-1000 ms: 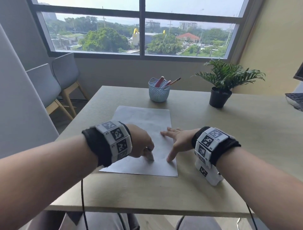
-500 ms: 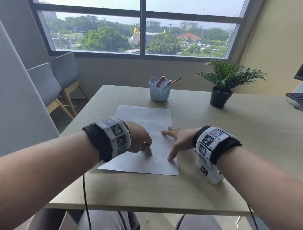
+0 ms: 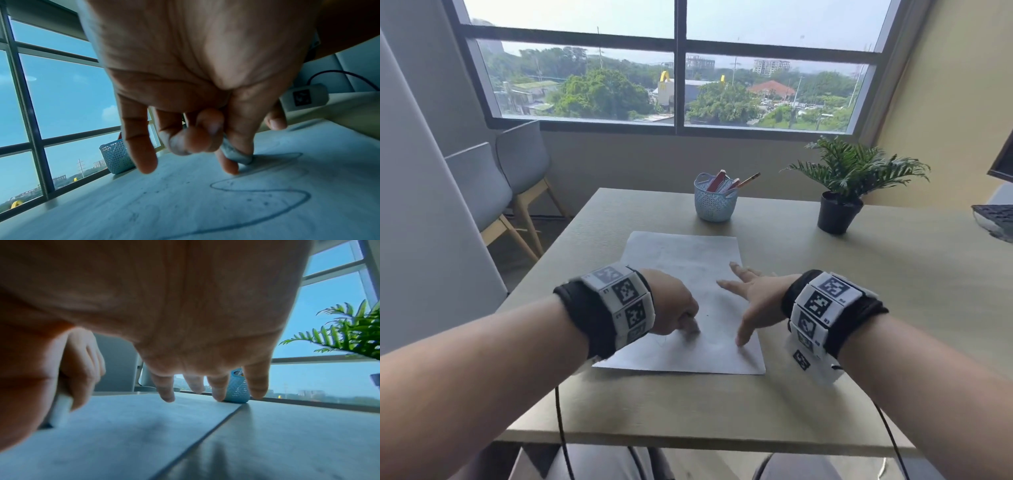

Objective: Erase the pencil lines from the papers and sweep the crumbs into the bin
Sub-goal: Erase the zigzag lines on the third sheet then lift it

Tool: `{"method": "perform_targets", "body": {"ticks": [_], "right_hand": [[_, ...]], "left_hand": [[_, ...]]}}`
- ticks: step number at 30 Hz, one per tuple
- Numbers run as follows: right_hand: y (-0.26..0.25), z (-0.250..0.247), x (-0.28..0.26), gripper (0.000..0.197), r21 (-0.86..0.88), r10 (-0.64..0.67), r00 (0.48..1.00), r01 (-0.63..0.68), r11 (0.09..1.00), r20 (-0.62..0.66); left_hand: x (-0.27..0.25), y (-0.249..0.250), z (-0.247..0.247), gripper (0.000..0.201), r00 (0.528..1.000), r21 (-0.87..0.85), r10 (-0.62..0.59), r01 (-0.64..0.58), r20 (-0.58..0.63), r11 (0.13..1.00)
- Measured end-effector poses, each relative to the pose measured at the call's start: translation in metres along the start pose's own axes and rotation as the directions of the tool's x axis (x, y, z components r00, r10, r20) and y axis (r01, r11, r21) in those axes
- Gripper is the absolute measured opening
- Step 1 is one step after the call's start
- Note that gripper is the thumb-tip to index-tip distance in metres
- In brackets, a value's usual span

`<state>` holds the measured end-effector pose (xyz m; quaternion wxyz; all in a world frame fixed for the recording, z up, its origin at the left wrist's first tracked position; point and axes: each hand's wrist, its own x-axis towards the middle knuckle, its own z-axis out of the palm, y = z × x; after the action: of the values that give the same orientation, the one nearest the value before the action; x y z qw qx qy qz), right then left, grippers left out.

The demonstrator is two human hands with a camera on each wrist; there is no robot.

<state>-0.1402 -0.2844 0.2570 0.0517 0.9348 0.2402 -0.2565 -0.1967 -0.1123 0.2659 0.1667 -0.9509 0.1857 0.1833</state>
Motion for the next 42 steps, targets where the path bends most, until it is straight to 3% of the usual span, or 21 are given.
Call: {"method": "perform_targets", "body": {"ticks": [7,14,19,24,30,36,42], "right_hand": [[-0.014,0.007,0.0,0.118,-0.065,-0.037,0.995,0.044,0.997,0.095],[-0.014,0.015,0.004,0.117,0.012,-0.061,0.994,0.06,0.998,0.092],[-0.014,0.015,0.004,0.118,0.041,-0.058,0.995,0.055,0.998,0.084],[-0.012,0.015,0.007,0.119,0.042,-0.061,0.995,0.058,0.997,0.084],[-0.011,0.015,0.007,0.119,0.054,-0.059,0.995,0.054,0.997,0.085],[-0.013,0.014,0.006,0.118,0.048,-0.056,0.995,0.052,0.998,0.081],[-0.014,0.012,0.001,0.116,0.04,-0.049,0.996,0.046,0.998,0.077]], "left_hand": [[0.003,0.004,-0.007,0.041,1.0,-0.004,0.001,-0.002,-0.01,1.0],[0.002,0.01,-0.005,0.039,0.997,-0.007,0.076,-0.076,-0.001,0.997],[0.012,0.004,-0.014,0.042,1.0,0.02,0.017,-0.017,-0.011,1.0],[0.006,0.011,-0.01,0.034,0.995,0.077,0.093,-0.096,0.038,0.992],[0.015,-0.006,-0.016,0.045,1.0,0.051,-0.02,0.02,0.013,0.999],[0.008,0.002,-0.006,0.039,0.998,0.052,0.06,-0.062,0.037,0.997],[0.015,-0.008,-0.015,0.043,0.999,0.06,-0.046,0.047,-0.015,0.997]]}}
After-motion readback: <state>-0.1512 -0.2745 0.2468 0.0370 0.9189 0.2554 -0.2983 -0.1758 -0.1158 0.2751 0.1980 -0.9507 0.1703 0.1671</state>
